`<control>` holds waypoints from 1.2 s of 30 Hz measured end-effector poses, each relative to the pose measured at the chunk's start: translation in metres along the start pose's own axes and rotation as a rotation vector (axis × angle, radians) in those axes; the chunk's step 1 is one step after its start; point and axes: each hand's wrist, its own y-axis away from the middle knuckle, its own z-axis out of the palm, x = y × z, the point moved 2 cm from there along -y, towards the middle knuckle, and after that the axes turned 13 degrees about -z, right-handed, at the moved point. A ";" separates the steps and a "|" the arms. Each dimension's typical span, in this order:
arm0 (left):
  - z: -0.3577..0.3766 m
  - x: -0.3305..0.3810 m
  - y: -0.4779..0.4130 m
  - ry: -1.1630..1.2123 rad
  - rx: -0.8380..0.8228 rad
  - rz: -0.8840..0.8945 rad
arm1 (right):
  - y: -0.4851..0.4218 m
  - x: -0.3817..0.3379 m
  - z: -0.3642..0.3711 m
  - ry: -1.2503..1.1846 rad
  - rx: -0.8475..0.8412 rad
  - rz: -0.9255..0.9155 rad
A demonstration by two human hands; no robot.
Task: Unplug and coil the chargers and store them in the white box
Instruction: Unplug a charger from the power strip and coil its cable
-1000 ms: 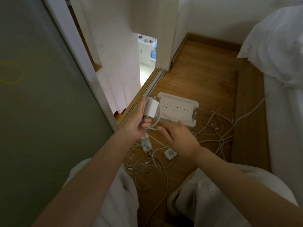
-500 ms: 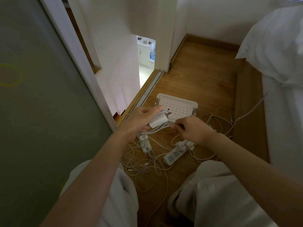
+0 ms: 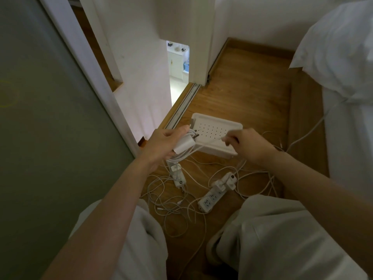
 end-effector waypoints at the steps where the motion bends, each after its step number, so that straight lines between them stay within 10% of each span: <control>1: 0.001 0.000 0.000 0.006 0.008 0.003 | -0.003 -0.008 -0.009 0.018 0.103 -0.042; 5: -0.003 0.003 -0.001 0.047 0.019 -0.034 | -0.001 -0.022 -0.020 0.129 0.438 -0.222; 9: 0.001 -0.001 -0.005 -0.054 0.063 0.019 | 0.003 -0.009 -0.003 0.118 0.199 0.024; 20: 0.019 -0.015 -0.017 -0.532 -0.124 0.188 | -0.007 -0.042 -0.007 -0.053 0.310 0.051; 29: 0.017 -0.014 -0.022 -0.385 0.048 0.218 | -0.001 -0.066 0.006 -0.259 0.414 0.066; 36: 0.020 -0.008 -0.014 -0.036 0.109 0.139 | 0.004 -0.099 0.029 -0.382 0.182 -0.073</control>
